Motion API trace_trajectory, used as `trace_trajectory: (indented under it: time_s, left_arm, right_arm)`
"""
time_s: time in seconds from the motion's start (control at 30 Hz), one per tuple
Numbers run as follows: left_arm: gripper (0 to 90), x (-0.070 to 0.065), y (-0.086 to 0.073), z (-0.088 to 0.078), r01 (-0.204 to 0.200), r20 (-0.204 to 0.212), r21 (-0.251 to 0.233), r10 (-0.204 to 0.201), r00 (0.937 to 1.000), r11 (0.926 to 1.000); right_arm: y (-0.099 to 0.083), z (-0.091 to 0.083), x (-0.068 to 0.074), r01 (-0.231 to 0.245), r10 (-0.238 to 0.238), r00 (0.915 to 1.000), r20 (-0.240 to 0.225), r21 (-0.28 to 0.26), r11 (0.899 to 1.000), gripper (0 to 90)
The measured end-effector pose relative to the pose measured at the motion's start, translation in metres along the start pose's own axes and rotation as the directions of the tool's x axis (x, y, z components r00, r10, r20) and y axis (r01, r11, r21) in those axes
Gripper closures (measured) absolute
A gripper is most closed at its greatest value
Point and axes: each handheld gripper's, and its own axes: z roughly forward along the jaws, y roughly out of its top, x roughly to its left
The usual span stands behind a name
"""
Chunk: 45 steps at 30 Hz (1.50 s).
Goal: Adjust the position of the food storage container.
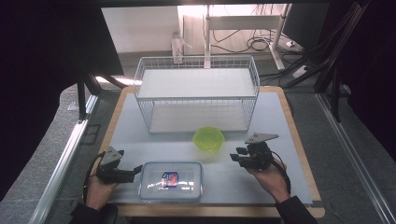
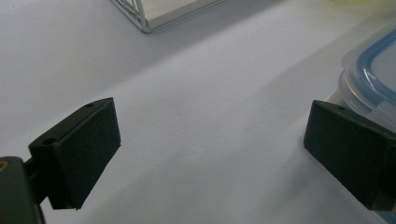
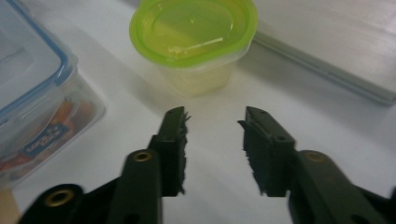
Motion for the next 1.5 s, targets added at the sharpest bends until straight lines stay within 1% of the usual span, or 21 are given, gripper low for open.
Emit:
trace_trajectory:
  time_s: [0.03,0.07,0.13,0.17,0.2,0.3,0.33,0.43,0.47,0.53,0.73,0.77,0.87,0.9,0.93,0.97,1.03,1.1,1.23,1.3,1.5]
  left_arm:
    - [2.8,0.000,0.000,0.000,0.003,0.000,-0.003,-0.003,1.0000,1.0000]
    - [2.6,0.001,0.000,-0.001,0.009,0.000,-0.010,-0.009,1.0000,0.9999]
    - [2.6,0.002,0.000,-0.002,0.014,0.001,-0.013,-0.014,0.9999,0.9998]
    - [2.4,0.002,0.000,-0.002,0.017,0.001,-0.016,-0.017,0.9999,0.9997]
    - [2.4,0.002,0.000,-0.002,0.019,0.001,-0.016,-0.019,0.9998,0.9997]
    - [2.4,0.002,0.000,-0.001,0.017,0.004,-0.013,-0.017,0.9998,0.9998]
    - [2.4,0.002,0.000,-0.001,0.016,0.005,-0.011,-0.016,0.9999,0.9998]
    - [2.4,0.002,0.000,-0.001,0.014,0.002,-0.009,-0.014,0.9999,0.9999]
    - [2.5,0.002,0.000,-0.001,0.017,0.004,-0.012,-0.016,0.9999,0.9998]
    - [2.6,0.002,0.000,-0.001,0.020,0.005,-0.014,-0.020,0.9998,0.9997]
    - [2.8,0.002,0.000,-0.001,0.018,0.008,-0.010,-0.018,0.9998,0.9998]
    - [2.8,0.002,0.000,0.000,0.018,0.009,-0.009,-0.018,0.9998,0.9998]
    - [2.9,0.002,0.000,0.000,0.015,0.009,-0.005,-0.015,0.9998,0.9999]
    - [3.0,0.002,0.000,0.000,0.015,0.008,-0.005,-0.015,0.9998,0.9999]
    - [3.0,0.002,0.000,0.000,0.016,0.009,-0.006,-0.015,0.9998,0.9999]
    - [3.1,0.002,-0.001,0.000,0.017,0.010,-0.007,-0.017,0.9998,0.9998]
    - [3.1,0.002,-0.001,0.000,0.018,0.011,-0.005,-0.017,0.9998,0.9998]
    - [3.1,0.002,0.000,0.000,0.017,0.013,-0.007,-0.017,0.9998,0.9998]
    - [3.2,0.002,-0.001,0.000,0.019,0.014,-0.010,-0.019,0.9997,0.9998]
    - [3.2,0.002,-0.001,0.000,0.022,0.017,-0.011,-0.022,0.9996,0.9997]
    - [3.3,0.002,-0.001,0.000,0.017,0.023,-0.008,-0.017,0.9996,0.9998]
  right_arm:
    - [0.002,0.002,0.000,0.003,-0.003,1.0000,0.003,0.002,1.000,68.6]
    - [0.007,0.005,0.001,0.006,-0.006,0.9999,0.011,0.004,1.000,74.7]
    - [0.010,0.006,0.001,0.008,-0.008,0.9999,0.014,0.004,1.000,76.1]
    - [0.015,0.008,0.002,0.017,-0.017,0.9999,0.002,0.004,1.000,75.9]
    - [0.018,0.009,0.003,0.026,-0.026,0.9996,-0.011,0.008,1.000,72.2]
    - [0.024,0.012,0.004,0.033,-0.032,0.9991,-0.027,0.002,0.999,73.2]
    - [0.030,0.015,0.007,0.049,-0.049,0.9984,-0.030,-0.005,0.999,77.6]
    - [0.037,0.019,0.009,0.067,-0.067,0.9970,-0.039,-0.008,0.998,82.6]
    - [0.043,0.024,0.012,0.079,-0.079,0.9954,-0.053,-0.003,0.997,88.0]
    - [0.050,0.030,0.014,0.092,-0.092,0.9938,-0.063,0.000,0.996,89.7]
    - [0.068,0.047,0.019,0.094,-0.094,0.9929,-0.073,-0.004,0.996,89.8]
    - [0.074,0.055,0.021,0.098,-0.098,0.9918,-0.083,-0.003,0.995,89.8]
    - [0.080,0.065,0.024,0.111,-0.110,0.9907,-0.080,0.005,0.994,89.8]
    - [0.084,0.073,0.027,0.116,-0.114,0.9894,-0.089,0.008,0.993,89.8]
    - [0.084,0.073,0.027,0.116,-0.114,0.9894,-0.089,0.008,0.993,89.8]
    - [0.089,0.082,0.030,0.123,-0.121,0.9890,-0.085,0.013,0.992,89.8]
    - [0.091,0.086,0.031,0.124,-0.122,0.9887,-0.087,0.013,0.992,89.9]
    - [0.097,0.098,0.033,0.120,-0.118,0.9890,-0.090,0.014,0.993,89.9]
    - [0.104,0.109,0.036,0.123,-0.121,0.9882,-0.094,0.019,0.992,90.0]
    - [0.107,0.120,0.040,0.133,-0.129,0.9870,-0.096,0.034,0.991,89.9]
    - [0.109,0.135,0.044,0.146,-0.138,0.9844,-0.109,0.069,0.987,89.9]
